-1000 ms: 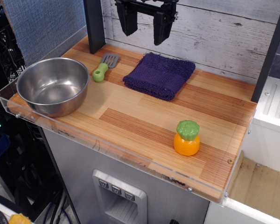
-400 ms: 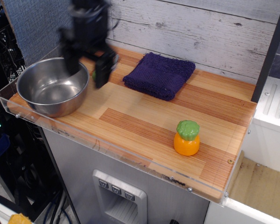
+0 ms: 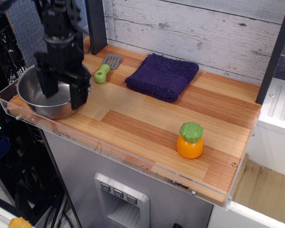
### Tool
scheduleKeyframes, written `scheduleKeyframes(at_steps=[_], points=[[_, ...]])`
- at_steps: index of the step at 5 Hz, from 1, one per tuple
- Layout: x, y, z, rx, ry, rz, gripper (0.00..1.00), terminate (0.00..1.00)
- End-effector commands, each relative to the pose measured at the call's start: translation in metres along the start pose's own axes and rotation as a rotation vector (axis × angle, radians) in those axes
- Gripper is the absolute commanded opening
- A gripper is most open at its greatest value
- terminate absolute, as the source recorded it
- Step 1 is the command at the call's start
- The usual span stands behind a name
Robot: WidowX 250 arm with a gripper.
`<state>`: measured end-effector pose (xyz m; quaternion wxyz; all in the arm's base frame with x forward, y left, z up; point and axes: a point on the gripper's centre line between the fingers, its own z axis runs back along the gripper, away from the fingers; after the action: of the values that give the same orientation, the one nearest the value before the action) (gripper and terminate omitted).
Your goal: Place the metal bowl on top of the purple towle
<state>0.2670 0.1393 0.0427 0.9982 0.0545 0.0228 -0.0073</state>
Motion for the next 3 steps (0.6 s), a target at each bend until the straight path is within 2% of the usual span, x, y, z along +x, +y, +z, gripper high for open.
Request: scheduleKeyframes(at_steps=[1, 2, 3], points=[[0.0086, 0.0078, 0.0027, 0.016, -0.036, 0.024, 1.0, 0.0], [0.0107, 0.0018, 0.0018, 0.015, -0.039, 0.011, 0.0, 0.0], [0.0095, -0.0007, 0.0101, 0.019, -0.049, 0.009, 0.0, 0.0]])
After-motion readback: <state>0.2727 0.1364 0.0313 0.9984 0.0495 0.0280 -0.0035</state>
